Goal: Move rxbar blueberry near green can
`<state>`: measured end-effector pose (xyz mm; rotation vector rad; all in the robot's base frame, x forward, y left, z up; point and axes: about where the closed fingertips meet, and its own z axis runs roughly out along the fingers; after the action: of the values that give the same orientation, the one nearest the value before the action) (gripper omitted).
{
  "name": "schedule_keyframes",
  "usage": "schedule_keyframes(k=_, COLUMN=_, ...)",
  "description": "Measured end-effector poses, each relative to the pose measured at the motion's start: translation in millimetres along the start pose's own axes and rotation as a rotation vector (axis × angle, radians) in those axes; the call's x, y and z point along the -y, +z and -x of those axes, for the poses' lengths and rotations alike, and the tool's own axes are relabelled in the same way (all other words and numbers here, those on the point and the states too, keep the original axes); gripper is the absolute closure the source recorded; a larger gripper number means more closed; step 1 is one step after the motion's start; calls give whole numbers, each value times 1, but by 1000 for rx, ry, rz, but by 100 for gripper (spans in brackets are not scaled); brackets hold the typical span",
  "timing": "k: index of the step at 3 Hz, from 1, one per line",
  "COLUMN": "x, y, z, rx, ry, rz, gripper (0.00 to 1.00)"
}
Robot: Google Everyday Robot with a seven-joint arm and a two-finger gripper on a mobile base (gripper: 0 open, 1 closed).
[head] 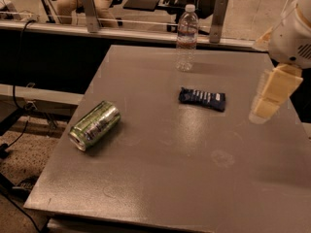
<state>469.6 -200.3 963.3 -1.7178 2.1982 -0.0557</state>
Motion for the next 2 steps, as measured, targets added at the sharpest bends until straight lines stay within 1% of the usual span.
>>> schedule_keyframes(k=1, x=20, y=25, z=15, rx=33, ry=-3, rz=5, gripper=0)
schedule_keyframes(k=2, x=40, y=55, z=30, rx=73, ry=-3, rz=23, gripper=0)
